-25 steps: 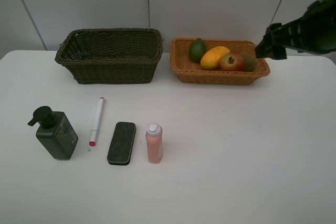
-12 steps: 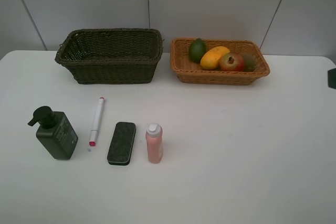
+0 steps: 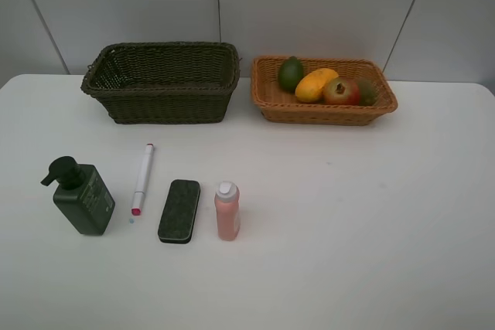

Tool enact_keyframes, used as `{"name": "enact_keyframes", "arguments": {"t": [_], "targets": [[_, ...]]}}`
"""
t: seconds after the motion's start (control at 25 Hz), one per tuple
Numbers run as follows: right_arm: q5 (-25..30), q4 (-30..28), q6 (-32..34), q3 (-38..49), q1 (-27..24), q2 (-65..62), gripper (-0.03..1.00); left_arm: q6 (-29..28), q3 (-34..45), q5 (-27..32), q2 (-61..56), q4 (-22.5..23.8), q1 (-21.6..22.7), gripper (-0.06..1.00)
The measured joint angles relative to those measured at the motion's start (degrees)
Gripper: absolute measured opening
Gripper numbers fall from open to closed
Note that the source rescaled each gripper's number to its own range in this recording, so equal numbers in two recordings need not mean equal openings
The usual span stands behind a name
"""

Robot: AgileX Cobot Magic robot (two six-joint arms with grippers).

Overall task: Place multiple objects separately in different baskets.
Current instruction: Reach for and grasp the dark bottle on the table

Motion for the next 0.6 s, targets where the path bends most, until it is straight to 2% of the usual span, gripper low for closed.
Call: {"name": "enact_keyframes", "arguments": {"t": [0.16, 0.28, 0.36, 0.6], "targets": [[0.1, 0.1, -1.5, 3.7, -3.3, -5.8, 1.00, 0.0, 0.0, 0.0, 0.0, 0.0, 0.0, 1.00], [-2.2, 0.1, -1.7, 5.3, -6.0, -9.5, 1.00, 0.0, 0.0, 0.0, 0.0, 0.0, 0.0, 1.00], [-4.6, 0.1, -1.8, 6.0, -8.0, -10.4, 1.00, 0.0, 0.0, 0.0, 0.0, 0.0, 0.0, 1.00], [-5.1, -0.1, -2.3, 7.0, -12.0, -10.4, 1.00, 0.0, 0.0, 0.0, 0.0, 0.0, 0.0, 1.00]]}}
